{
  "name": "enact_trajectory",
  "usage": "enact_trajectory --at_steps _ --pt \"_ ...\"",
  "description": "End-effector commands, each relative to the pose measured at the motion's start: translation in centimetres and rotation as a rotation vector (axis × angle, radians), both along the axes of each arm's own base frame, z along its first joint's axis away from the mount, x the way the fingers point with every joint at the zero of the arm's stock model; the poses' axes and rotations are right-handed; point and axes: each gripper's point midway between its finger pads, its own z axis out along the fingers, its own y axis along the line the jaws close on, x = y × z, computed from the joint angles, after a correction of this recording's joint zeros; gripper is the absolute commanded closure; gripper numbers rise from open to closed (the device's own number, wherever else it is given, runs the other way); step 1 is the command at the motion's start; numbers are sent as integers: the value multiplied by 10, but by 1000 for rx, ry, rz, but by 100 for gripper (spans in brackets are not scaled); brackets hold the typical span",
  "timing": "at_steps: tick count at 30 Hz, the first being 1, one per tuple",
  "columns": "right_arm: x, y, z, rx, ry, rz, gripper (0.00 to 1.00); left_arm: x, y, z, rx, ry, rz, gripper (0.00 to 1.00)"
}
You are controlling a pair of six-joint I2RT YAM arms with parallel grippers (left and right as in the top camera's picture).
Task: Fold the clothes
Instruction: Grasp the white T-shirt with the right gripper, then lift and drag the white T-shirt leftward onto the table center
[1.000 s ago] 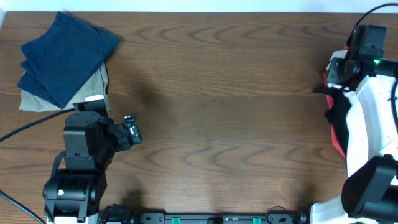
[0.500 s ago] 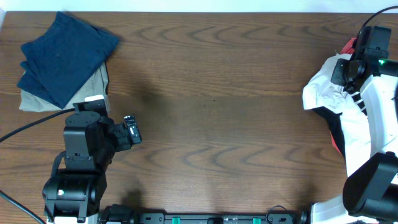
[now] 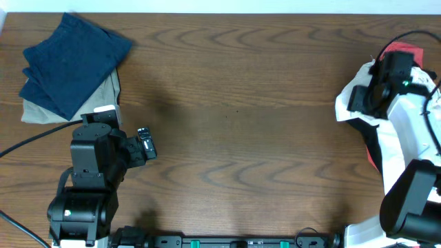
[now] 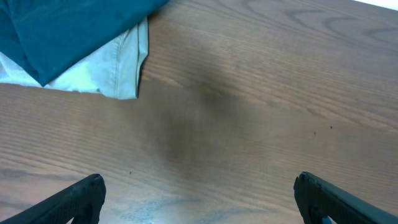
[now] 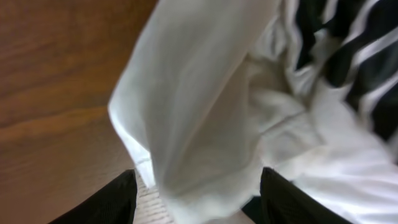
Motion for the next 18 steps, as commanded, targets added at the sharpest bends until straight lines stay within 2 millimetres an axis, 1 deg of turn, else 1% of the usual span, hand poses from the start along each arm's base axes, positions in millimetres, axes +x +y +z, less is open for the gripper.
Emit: enact_trajectory --at_steps 1,2,3,4,5,7,8,10,13,14,15,16,17,18 --pt "-5 2 -19 9 7 14 38 1 2 7 5 -17 7 2" --pt "-5 1 -23 5 0 9 41 1 2 7 5 -17 8 2" --pt "-5 1 -25 2 -2 8 56 1 2 7 5 -17 8 2" --pt "-6 1 -26 2 -2 8 85 1 2 7 5 -17 8 2" --pt "-5 1 -26 2 -3 6 99 1 2 7 5 -17 7 2" --pt "-2 0 -19 6 -24 -14 99 1 2 7 5 -17 8 2" --pt "2 -1 -10 2 -40 -14 99 1 2 7 5 -17 7 2" --pt "12 -6 18 -13 -89 -20 99 1 2 7 5 -17 8 2" --pt "33 -21 87 -41 -231 -60 99 1 2 7 5 -17 7 2" --pt "39 -27 114 -44 -289 -86 99 1 2 7 5 -17 8 2" --pt "43 -32 145 -39 -357 -118 98 1 2 7 5 -17 8 2" --pt "46 -32 163 -30 -398 -120 99 1 2 7 5 -17 7 2" --pt "51 -27 189 -5 -460 -98 99 1 2 7 5 -17 8 2" --pt "56 -18 211 27 -514 -58 99 1 2 7 5 -17 8 2"
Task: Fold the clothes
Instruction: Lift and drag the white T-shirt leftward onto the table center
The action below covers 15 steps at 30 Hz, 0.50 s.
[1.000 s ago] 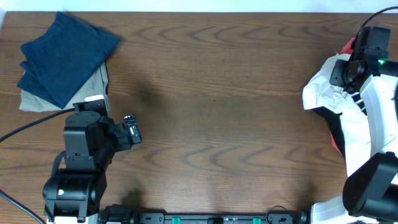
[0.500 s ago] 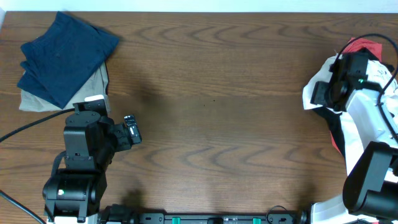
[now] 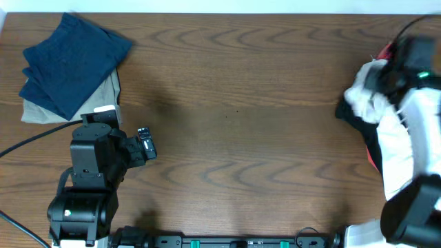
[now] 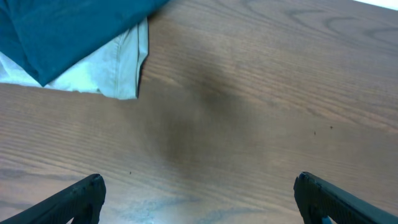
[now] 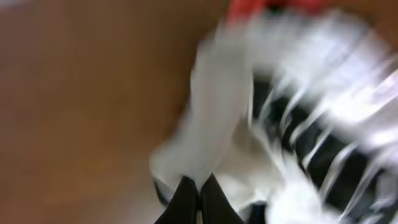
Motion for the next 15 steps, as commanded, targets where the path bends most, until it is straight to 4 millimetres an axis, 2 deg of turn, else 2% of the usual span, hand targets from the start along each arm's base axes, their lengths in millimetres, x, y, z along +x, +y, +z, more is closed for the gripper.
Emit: enact_trajectory --at_steps 1,3,5,6,7,8,10,15 --pt "9 14 100 61 -249 61 99 1 2 8 5 -18 8 2" --pt "14 43 122 139 -313 201 99 1 2 8 5 -18 8 2" --pt "12 99 145 296 -379 455 99 1 2 8 5 -18 8 2" --pt "-2 144 166 435 -433 682 99 1 2 8 5 -18 8 2" --pt "-21 179 186 543 -485 884 99 1 2 8 5 -18 8 2" --pt "-53 217 214 667 -567 1163 99 1 2 8 5 -18 8 2" --pt "-95 250 244 772 -666 1486 99 1 2 8 5 -18 8 2" --pt "-113 303 247 830 -610 1603 98 1 2 8 5 -18 8 2"
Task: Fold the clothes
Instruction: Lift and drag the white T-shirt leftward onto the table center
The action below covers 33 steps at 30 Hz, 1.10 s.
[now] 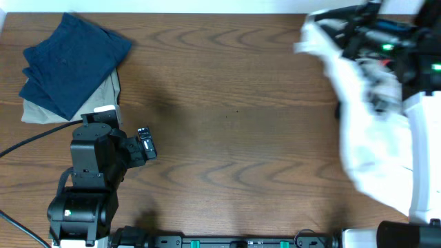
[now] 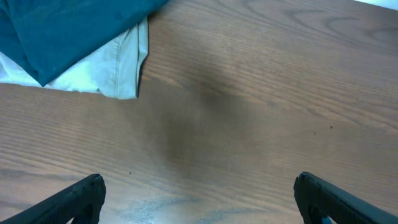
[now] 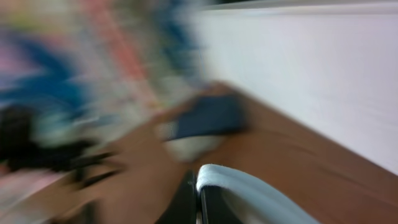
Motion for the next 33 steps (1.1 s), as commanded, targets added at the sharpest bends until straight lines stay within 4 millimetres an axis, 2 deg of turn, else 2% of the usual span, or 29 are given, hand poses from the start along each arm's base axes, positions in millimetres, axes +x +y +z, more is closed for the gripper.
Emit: enact_trajectory --at_steps 1,4,6,8,10,13,15,17,18,20,21,22,26,28,30,33 --pt "-55 39 18 78 -8 318 98 1 2 8 5 -18 8 2" --pt "-50 63 5 37 34 274 92 1 2 8 5 -18 8 2" --pt "-34 74 -14 -31 91 154 92 1 2 8 5 -18 8 2" --pt "-13 76 -39 -131 150 -11 90 1 2 8 5 -18 8 2" --pt "10 64 -72 -283 203 -237 85 1 2 8 5 -18 8 2" --pt "30 27 -120 -558 258 -552 86 1 2 8 5 -18 8 2" --pt "25 15 -145 -722 261 -604 85 1 2 8 5 -18 8 2" --pt "3 25 -169 -845 261 -472 79 1 2 8 5 -18 8 2" --pt "-13 31 -182 -908 264 -371 69 1 2 8 6 -18 8 2" --pt "-37 27 -204 -1053 273 -256 40 2 2 9 5 -25 8 2" --pt "-40 19 -212 -1110 293 -268 34 3 2 10 5 -30 8 2" --pt "-40 8 -217 -1157 328 -315 33 5 2 12 4 -42 8 2" --pt "-19 -46 -216 -1216 454 -711 18 15 1 25 -7 -110 14 2" --pt "-14 -70 -213 -1180 531 -869 1 19 0 31 -55 -141 42 2" --pt "-12 -91 -216 -1110 640 -947 1 23 -7 34 -109 -154 31 2" --pt "-10 -107 -223 -1005 761 -918 1 26 -15 31 -136 -138 -4 2"
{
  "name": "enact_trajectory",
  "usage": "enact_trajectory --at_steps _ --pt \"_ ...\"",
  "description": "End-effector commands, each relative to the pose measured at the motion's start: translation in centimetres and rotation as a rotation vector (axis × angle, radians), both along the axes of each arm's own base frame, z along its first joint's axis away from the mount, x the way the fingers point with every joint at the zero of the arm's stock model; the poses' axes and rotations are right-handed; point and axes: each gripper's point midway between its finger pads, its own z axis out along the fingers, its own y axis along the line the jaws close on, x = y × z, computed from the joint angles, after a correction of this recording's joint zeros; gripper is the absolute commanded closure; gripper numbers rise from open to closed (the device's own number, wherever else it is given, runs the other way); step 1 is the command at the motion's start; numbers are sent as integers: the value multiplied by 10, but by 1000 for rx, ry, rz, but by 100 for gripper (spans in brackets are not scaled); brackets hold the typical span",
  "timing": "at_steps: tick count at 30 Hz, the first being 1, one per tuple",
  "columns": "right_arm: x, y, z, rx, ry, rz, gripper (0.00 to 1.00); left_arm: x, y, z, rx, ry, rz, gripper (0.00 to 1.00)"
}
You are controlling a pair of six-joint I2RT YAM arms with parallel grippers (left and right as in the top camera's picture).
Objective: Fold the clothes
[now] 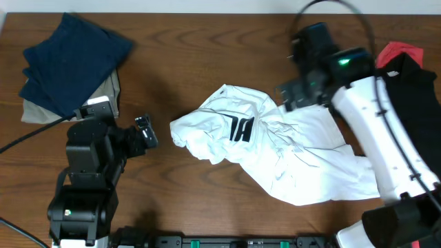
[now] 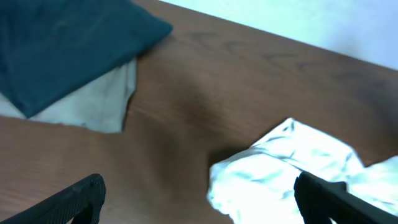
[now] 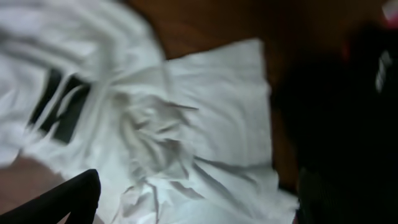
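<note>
A crumpled white shirt (image 1: 275, 155) with a black print lies across the middle of the table. My right gripper (image 1: 288, 93) hovers over its back edge. In the right wrist view, that gripper (image 3: 199, 186) is open with the white shirt (image 3: 186, 124) spread below its fingers (image 3: 68, 196). My left gripper (image 1: 146, 132) stands open, left of the shirt and apart from it. The left wrist view shows the left gripper (image 2: 198, 183) empty and the shirt's left end (image 2: 280, 168) ahead to the right.
A folded blue garment (image 1: 72, 58) lies on a folded beige one (image 1: 38, 110) at the back left. Red cloth (image 1: 400, 52) and black cloth (image 1: 413, 89) are heaped at the back right, and the black cloth (image 3: 336, 93) shows beside the shirt.
The right gripper was shut on the white shirt, held high at the back right. Now the shirt lies at the table's middle and the gripper is open above it. The left wrist has shifted slightly.
The right gripper stood open over the white shirt on the heap at the right. Then it was shut on the shirt, then held it high over the back right. Now the shirt lies released mid-table. The left arm barely moved.
</note>
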Motion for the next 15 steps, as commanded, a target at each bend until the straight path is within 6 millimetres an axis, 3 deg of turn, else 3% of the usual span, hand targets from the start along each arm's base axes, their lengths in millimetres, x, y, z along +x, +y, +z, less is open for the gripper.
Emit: enact_trajectory --at_steps 1,2,3,5,7,12,15 --pt "4 -32 -2 101 20 -153 18 5 -11 1 -69 12 -32 2" --pt "3 -41 -5 124 36 -162 38 6 -15 -3 -86 30 -43 2" --pt "2 -50 -10 137 53 -177 64 8 -18 -7 -104 48 -52 2" --pt "-3 -72 -24 149 90 -232 96 11 -26 -17 -149 92 -75 2" --pt "-13 -92 -44 144 140 -280 99 13 -35 -28 -182 143 -107 2" --pt "-39 -116 -102 175 233 -273 97 21 -53 -59 -254 278 -175 2" --pt "-41 -131 -131 181 206 -320 97 25 -56 -76 -269 346 -178 2"
